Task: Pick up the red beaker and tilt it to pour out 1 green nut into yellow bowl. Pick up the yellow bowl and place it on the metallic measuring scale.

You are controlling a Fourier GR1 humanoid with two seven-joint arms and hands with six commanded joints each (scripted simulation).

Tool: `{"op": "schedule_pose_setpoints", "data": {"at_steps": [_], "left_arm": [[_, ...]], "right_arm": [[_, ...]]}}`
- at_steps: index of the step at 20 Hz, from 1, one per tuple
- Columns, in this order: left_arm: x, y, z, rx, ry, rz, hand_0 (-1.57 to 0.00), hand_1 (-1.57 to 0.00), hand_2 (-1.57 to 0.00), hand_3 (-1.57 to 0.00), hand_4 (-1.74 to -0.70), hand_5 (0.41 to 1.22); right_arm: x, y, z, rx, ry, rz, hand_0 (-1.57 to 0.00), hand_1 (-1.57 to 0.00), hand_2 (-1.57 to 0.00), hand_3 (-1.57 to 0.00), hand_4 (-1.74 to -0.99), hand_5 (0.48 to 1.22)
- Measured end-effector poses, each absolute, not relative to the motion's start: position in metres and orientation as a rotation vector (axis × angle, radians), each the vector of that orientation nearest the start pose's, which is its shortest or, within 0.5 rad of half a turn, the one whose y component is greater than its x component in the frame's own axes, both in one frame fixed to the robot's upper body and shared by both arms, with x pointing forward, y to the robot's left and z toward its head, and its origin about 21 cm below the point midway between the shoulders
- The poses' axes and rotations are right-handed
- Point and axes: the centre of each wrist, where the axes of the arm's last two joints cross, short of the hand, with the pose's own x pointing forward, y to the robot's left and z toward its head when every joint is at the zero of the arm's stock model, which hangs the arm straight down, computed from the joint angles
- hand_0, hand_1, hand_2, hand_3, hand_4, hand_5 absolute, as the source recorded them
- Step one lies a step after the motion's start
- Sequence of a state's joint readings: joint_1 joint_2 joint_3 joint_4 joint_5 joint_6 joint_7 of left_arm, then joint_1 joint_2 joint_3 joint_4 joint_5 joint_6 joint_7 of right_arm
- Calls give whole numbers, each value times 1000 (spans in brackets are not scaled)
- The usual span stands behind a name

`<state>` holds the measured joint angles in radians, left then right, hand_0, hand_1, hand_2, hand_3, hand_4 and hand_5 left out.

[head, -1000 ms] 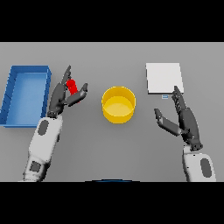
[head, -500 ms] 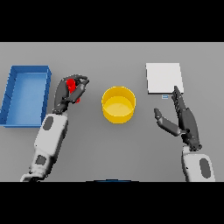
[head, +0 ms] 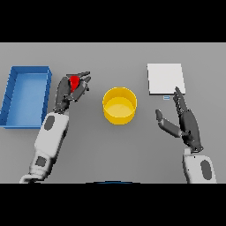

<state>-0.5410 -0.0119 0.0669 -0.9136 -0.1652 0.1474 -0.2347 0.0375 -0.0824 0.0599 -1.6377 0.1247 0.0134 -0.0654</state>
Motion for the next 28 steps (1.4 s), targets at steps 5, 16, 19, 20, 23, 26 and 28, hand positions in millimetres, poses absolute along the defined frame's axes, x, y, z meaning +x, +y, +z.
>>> {"op": "schedule_pose_setpoints", "data": {"at_steps": [5, 16, 19, 20, 23, 26, 28], "left_arm": [[371, 173, 15, 150, -1703, -251, -1560, -1559, -1559, -1549, -1496, 1216], [373, 169, 61, 345, -1695, -620, -1568, -1568, -1568, -1565, -1677, 1123], [378, 154, 79, 478, -1669, -869, -1569, -1569, -1569, -1568, -1708, 1133], [381, 152, 84, 523, -1657, -949, -1570, -1570, -1570, -1569, -1715, 1136], [387, 140, 92, 639, -1578, -1193, -1570, -1570, -1570, -1570, -1728, 1172], [390, 132, 99, 705, -1498, -1425, -1571, -1571, -1571, -1570, -1734, 1196], [393, 126, 100, 738, -1428, -1552, -1571, -1571, -1571, -1571, -1640, 1205]], "right_arm": [[241, -233, 8, -125, -1656, 226, 1, 1, 1, 1, -1289, 664], [239, -234, 8, -118, -1654, 239, 1, 1, 1, 1, -1277, 688], [238, -230, 9, -101, -1660, 226, 1, 1, 1, 1, -1276, 689], [237, -231, 8, -112, -1641, 229, 1, 1, 1, 1, -1280, 690], [239, -229, 11, -120, -1659, 240, 1, 1, 1, 1, -1290, 695], [236, -231, 11, -127, -1656, 251, 1, 1, 1, 1, -1290, 694], [238, -230, 11, -118, -1639, 242, 1, 1, 1, 1, -1290, 685]]}}
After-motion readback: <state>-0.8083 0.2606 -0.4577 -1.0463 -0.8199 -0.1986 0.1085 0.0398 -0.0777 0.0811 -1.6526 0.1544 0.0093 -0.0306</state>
